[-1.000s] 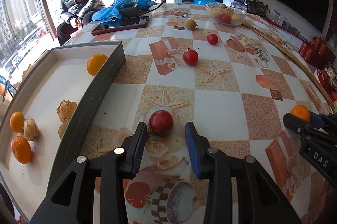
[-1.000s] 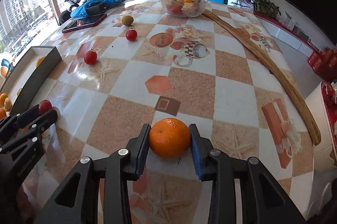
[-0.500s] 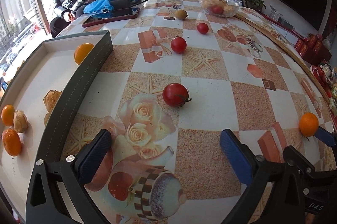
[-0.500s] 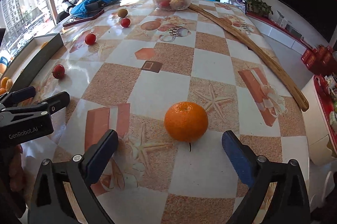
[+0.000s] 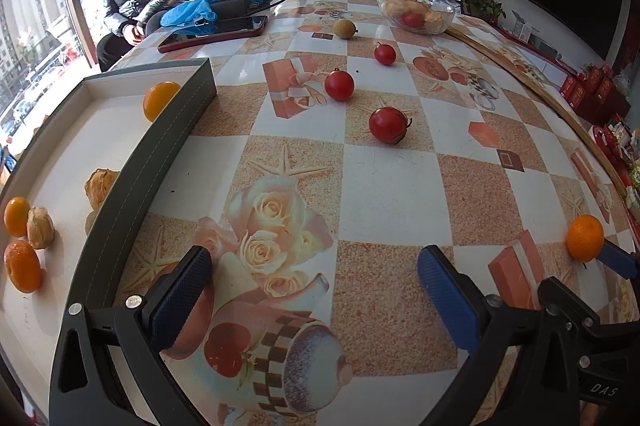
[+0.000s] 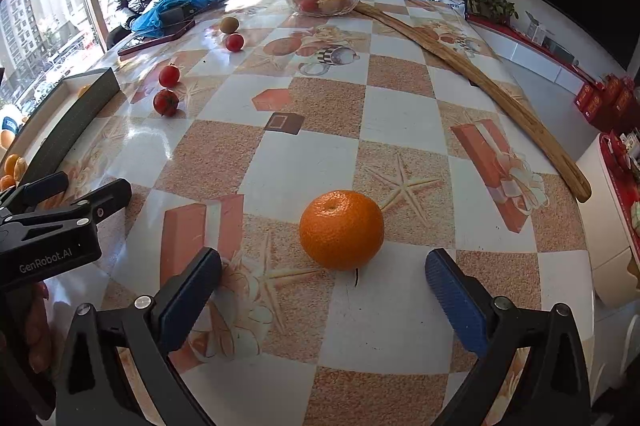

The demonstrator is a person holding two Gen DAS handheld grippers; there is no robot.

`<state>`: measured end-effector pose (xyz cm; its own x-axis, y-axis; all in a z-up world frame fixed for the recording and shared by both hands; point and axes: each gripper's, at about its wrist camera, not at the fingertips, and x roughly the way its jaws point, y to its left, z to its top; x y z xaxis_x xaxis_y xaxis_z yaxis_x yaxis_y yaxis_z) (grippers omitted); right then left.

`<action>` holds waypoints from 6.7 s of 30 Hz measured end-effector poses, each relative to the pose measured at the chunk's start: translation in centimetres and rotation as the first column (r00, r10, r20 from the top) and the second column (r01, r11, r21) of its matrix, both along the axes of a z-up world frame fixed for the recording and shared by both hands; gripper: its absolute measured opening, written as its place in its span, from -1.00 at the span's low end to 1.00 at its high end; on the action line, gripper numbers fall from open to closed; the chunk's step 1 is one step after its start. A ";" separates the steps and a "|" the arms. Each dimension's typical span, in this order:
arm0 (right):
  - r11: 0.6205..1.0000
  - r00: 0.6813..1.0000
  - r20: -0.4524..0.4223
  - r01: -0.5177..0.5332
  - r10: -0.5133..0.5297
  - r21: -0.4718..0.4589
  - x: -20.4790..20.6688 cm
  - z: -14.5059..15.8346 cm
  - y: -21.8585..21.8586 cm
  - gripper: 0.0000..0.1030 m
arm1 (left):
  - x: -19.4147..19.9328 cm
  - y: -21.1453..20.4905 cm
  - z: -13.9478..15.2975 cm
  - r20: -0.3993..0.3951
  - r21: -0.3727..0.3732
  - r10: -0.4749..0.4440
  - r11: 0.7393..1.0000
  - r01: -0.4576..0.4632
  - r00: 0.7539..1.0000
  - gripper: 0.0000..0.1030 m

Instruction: Organize fruits

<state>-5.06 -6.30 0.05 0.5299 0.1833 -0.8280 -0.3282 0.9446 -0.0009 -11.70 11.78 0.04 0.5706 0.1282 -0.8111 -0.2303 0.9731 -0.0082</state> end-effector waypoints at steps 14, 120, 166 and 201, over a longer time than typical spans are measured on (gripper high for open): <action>1.000 1.000 0.000 0.000 0.000 0.004 -0.1 0.0 0.0 0.99 | 0.0 0.0 0.0 0.000 0.000 0.000 1.000 0.000 1.000 0.99; 0.998 0.998 0.062 0.016 -0.020 0.059 -1.2 0.7 -0.9 -0.30 | -3.9 0.1 1.4 -0.014 -0.044 -0.039 0.998 0.038 0.999 -0.51; 0.928 0.934 -0.187 -0.247 0.305 0.280 1.8 6.5 17.8 -0.31 | -4.7 17.0 7.9 0.059 -0.041 0.231 0.973 -0.229 0.971 -0.51; 0.886 0.910 -0.146 -0.323 0.387 0.333 2.4 5.8 25.5 1.00 | -4.7 19.8 4.2 -0.016 0.062 0.341 0.939 -0.340 0.940 0.59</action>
